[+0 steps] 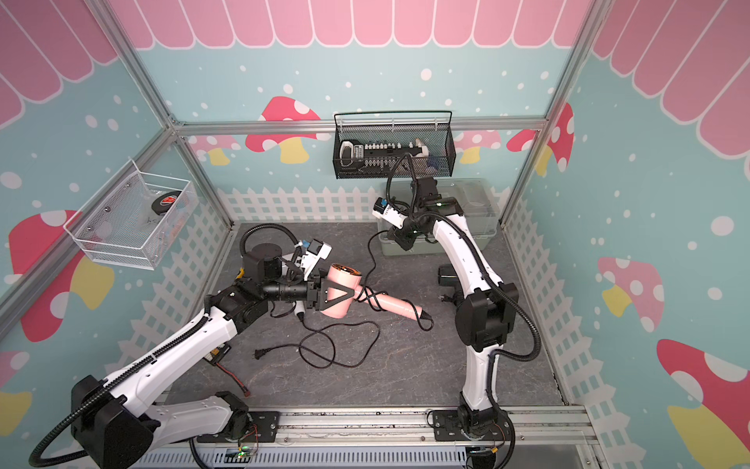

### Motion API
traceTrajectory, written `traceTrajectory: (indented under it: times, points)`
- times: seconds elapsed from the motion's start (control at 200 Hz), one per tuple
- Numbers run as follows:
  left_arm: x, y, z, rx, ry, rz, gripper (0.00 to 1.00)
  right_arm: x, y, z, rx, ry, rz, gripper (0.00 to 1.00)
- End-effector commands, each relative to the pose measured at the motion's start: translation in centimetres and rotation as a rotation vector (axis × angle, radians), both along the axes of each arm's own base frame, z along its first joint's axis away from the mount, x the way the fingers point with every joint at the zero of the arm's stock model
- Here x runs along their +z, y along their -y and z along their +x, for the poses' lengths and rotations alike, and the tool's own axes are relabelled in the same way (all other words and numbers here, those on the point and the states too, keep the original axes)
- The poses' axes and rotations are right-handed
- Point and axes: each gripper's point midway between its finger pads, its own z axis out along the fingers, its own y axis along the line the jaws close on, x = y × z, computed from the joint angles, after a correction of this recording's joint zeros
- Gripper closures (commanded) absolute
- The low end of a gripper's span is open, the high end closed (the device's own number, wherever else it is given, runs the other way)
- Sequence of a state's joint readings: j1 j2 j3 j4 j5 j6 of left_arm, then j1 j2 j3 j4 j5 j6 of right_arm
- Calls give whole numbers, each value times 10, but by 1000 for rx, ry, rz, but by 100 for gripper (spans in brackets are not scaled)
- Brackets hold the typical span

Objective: Wrap the cord around the hair dryer
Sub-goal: Wrap the power cord around the hair dryer.

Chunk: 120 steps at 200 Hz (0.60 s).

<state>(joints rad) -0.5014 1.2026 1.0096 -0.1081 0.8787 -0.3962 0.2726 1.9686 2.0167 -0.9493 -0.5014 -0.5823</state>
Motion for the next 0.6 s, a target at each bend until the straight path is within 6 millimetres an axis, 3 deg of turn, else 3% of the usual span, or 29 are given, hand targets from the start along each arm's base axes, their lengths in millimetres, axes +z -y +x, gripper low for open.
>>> traceTrajectory:
  times: [0.0,0.135,0.155,0.595]
  points:
    - [43,-10,-1,-13,108,-126,100,2,-14,3,18,-10,159,100]
    - [54,-33,28,79,104,-241,100,-14,-21,-5,13,-58,265,100]
    - [55,-36,32,92,102,-258,100,-5,-21,-9,16,-43,284,100]
    - [73,-81,93,290,72,-496,100,-33,-30,-60,-67,-131,530,100]
